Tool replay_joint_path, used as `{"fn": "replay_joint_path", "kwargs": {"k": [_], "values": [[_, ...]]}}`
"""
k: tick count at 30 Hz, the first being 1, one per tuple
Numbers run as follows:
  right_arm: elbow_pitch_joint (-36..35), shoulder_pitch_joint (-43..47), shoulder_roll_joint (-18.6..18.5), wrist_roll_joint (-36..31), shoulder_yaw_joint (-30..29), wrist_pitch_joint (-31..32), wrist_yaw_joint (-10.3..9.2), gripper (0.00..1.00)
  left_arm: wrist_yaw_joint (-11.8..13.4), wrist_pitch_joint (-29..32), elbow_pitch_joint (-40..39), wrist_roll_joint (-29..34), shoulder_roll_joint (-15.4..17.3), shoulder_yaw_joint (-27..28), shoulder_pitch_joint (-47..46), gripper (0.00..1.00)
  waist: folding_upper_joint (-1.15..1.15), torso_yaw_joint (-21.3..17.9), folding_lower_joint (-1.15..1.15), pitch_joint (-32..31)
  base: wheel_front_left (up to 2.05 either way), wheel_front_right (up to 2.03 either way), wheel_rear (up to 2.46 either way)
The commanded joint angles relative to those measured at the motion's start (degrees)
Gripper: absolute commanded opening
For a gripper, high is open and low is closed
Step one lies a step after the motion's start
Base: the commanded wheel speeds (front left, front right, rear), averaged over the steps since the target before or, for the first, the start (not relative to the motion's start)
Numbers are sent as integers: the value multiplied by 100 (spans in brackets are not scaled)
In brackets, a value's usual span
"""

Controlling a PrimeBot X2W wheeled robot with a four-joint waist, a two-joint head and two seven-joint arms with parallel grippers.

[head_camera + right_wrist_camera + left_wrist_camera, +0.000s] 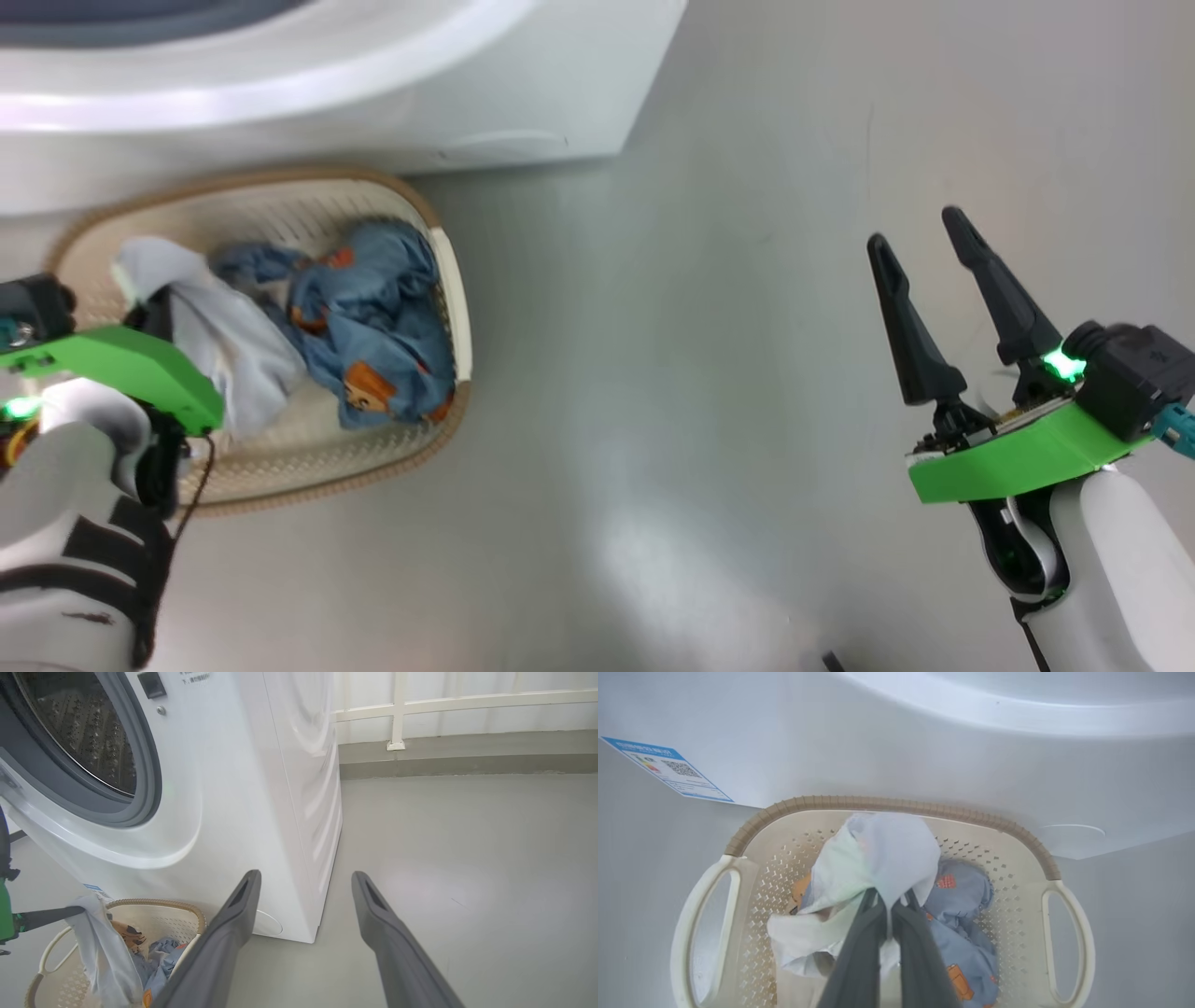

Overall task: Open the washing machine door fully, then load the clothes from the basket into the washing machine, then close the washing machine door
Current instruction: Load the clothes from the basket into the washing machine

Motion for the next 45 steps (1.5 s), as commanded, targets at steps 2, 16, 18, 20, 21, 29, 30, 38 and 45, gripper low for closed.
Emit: {"fn": "replay_joint_path", "kwargs": {"k": [2, 16, 18, 20, 21, 29, 30, 38, 45], "values": [[-60, 277, -68, 25, 58, -27, 57, 100, -7, -114, -312, -163, 250, 15, 262, 0, 0, 205, 0, -594, 0, 0, 0], [57, 945, -207, 70, -282, -27, 57, 100, -8, -163, -2456, 137, 589, 591, 1512, 0, 0, 406, 0, -1653, 0, 0, 0], [60, 1029, -228, 70, -343, -27, 57, 100, -8, -163, -2834, 302, 551, 831, 1732, 0, 0, 435, 0, -1742, 0, 0, 0], [63, 1103, -237, 68, -374, -27, 57, 100, -8, -164, -3191, 425, 484, 1083, 1974, 0, 0, 452, 0, -1836, 0, 0, 0], [64, 1142, -244, 66, -391, -27, 57, 100, -8, -164, -3370, 511, 458, 1174, 2097, 0, 0, 465, 0, -1879, 0, 0, 0], [61, 1352, -260, 55, -484, -27, 57, 100, -8, -164, -4784, 895, 78, 2062, 3058, 0, 0, 510, 0, -2103, 0, 0, 0], [59, 1379, -261, 56, -492, -27, 57, 100, -8, -164, -4989, 936, -3, 2145, 3214, 0, 0, 512, 0, -2121, 0, 0, 0], [37, 1536, -232, 61, -537, -27, 57, 100, -9, -164, -6045, 1179, -703, 2675, 4298, 0, 0, 479, 0, -2226, 0, 0, 0], [14, 1546, -194, 60, -527, -27, 57, 100, -9, -164, -6041, 1219, -895, 2763, 4475, 0, 0, 428, 0, -2171, 0, 0, 0]]}}
